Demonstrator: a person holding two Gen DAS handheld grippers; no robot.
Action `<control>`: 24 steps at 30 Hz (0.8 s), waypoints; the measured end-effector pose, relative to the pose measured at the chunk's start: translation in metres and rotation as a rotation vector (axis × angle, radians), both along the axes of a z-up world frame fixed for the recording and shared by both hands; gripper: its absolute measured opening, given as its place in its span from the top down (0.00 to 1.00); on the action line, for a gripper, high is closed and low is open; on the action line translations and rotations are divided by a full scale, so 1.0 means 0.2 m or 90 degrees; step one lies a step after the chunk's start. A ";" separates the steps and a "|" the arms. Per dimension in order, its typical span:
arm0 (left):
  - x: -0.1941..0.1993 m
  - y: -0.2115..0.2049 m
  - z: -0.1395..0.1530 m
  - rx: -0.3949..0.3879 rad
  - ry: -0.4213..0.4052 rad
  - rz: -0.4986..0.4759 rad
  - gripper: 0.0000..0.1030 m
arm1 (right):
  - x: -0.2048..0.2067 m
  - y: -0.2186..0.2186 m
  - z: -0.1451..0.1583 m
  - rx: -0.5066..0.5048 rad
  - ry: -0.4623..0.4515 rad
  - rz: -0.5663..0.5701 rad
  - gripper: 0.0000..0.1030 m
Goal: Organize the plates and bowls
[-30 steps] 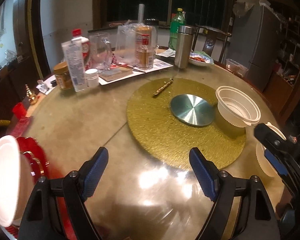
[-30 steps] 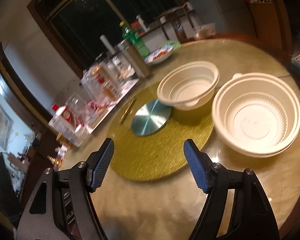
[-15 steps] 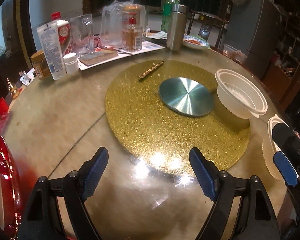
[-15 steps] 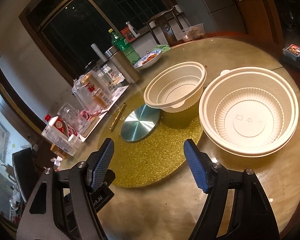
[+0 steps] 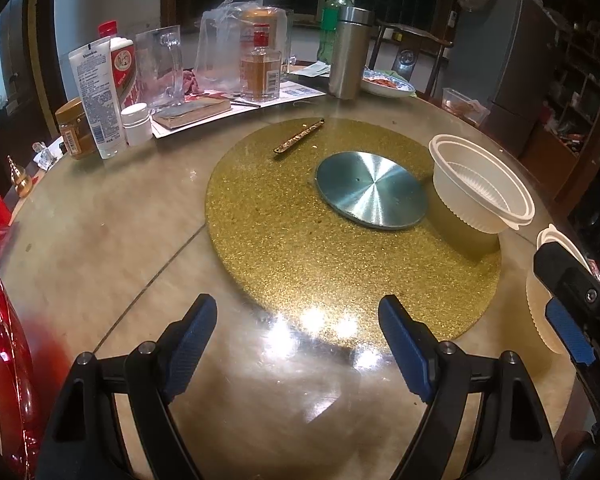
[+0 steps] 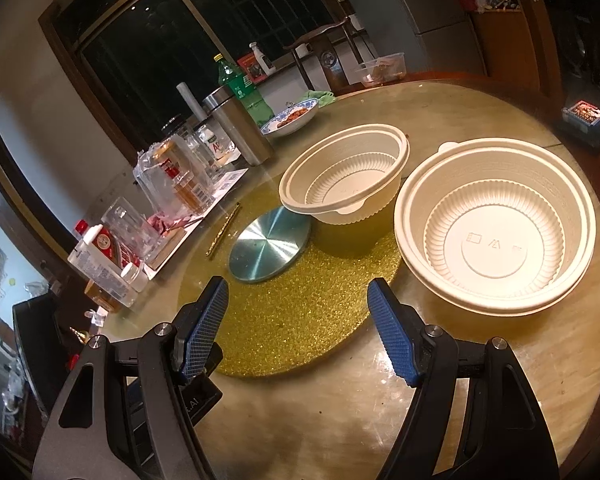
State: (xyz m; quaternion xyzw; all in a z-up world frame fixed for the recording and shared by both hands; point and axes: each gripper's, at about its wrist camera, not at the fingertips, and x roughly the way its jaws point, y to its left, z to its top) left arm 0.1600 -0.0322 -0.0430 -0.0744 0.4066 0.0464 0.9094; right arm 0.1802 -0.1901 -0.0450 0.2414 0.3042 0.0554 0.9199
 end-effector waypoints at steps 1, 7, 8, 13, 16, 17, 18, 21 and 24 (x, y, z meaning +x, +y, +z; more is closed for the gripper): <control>0.00 0.00 0.00 -0.001 -0.001 0.000 0.19 | 0.00 0.00 0.00 -0.001 0.000 0.001 0.29; 0.00 0.00 0.00 -0.002 -0.002 0.003 0.19 | 0.00 0.00 0.00 -0.001 0.000 0.001 0.29; 0.00 0.00 0.00 -0.002 -0.002 0.003 0.19 | 0.00 0.00 0.00 -0.001 0.001 0.003 0.29; 0.00 0.00 0.01 -0.002 -0.002 -0.001 0.19 | 0.00 0.01 0.00 -0.001 0.002 0.004 0.29; -0.01 0.00 0.01 -0.003 -0.006 0.001 0.19 | 0.01 0.01 0.00 -0.006 0.010 0.004 0.29; -0.01 0.00 0.01 -0.003 -0.006 0.001 0.19 | 0.01 0.01 0.00 -0.007 0.012 0.003 0.29; -0.01 0.00 0.01 -0.002 -0.006 0.002 0.19 | 0.01 0.00 0.00 -0.010 0.016 0.003 0.29; -0.01 0.00 0.00 -0.004 -0.006 0.005 0.19 | 0.01 0.00 0.00 -0.010 0.018 0.004 0.29; -0.01 0.00 0.01 -0.004 -0.010 0.006 0.19 | 0.01 0.00 -0.01 -0.013 0.021 0.003 0.29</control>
